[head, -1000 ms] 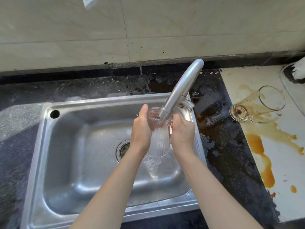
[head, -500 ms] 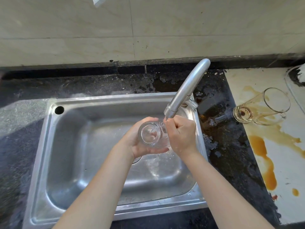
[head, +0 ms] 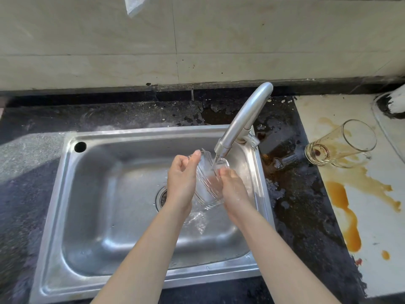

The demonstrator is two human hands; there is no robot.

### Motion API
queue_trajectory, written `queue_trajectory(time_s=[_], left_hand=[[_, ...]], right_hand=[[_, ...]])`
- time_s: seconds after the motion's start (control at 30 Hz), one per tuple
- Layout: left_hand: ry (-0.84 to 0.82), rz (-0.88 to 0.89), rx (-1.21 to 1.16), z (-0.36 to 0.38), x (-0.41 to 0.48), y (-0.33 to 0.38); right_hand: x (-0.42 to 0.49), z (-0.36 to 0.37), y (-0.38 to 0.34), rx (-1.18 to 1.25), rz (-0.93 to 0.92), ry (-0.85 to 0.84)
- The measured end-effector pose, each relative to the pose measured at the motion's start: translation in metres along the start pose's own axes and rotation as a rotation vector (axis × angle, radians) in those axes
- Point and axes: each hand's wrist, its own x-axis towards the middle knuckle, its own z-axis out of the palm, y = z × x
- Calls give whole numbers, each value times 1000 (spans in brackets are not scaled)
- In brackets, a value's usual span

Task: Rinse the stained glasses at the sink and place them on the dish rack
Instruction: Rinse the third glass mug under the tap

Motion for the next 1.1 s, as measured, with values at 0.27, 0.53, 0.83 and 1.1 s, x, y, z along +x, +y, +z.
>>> queue_trajectory(time_s=[0.27, 0.53, 0.83, 1.1], left_hand=[[-209, -268, -129, -8, -10, -8], [-206, 107, 423, -3, -25, -2], [-214, 169, 534, -12, -28, -5], [-199, -64, 378, -8, -25, -2]], right_hand=[[-8, -24, -12, -26, -111, -71], [33, -67, -38, -784, -525, 452], [74, -82, -47, -1198, -551, 292], [82, -94, -58, -831, -331, 254]])
